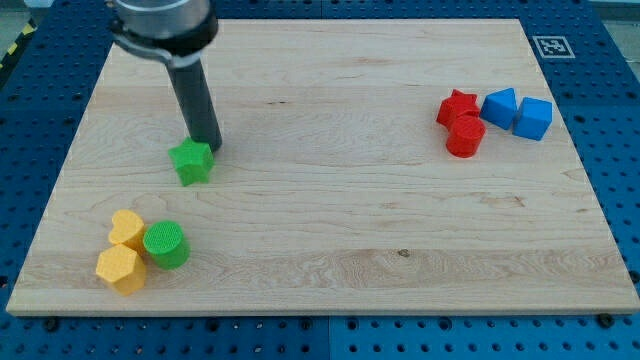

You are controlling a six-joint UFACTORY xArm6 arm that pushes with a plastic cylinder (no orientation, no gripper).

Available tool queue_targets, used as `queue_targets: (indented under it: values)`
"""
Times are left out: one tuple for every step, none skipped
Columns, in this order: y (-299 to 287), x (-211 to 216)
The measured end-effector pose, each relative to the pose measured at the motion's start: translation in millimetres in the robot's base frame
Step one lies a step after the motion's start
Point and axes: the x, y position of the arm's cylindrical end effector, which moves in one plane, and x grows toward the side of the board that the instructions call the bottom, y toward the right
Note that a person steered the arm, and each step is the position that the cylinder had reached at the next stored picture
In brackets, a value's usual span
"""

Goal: Push the green star closer to the green circle

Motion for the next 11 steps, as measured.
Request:
queue_targets:
  values:
    - [6.7, 2.0]
    - [6.6, -19.7]
    - [-6.1, -26.1]
    - [-7.6, -2.5]
    - [-7.6, 42.3]
    - [-7.6, 70.3]
    - [-7.6, 73.9]
    - [-7.6, 69.9]
    - [-7.6, 47.8]
    - [-13.7, 38.1]
    - [-31.1, 38.3]
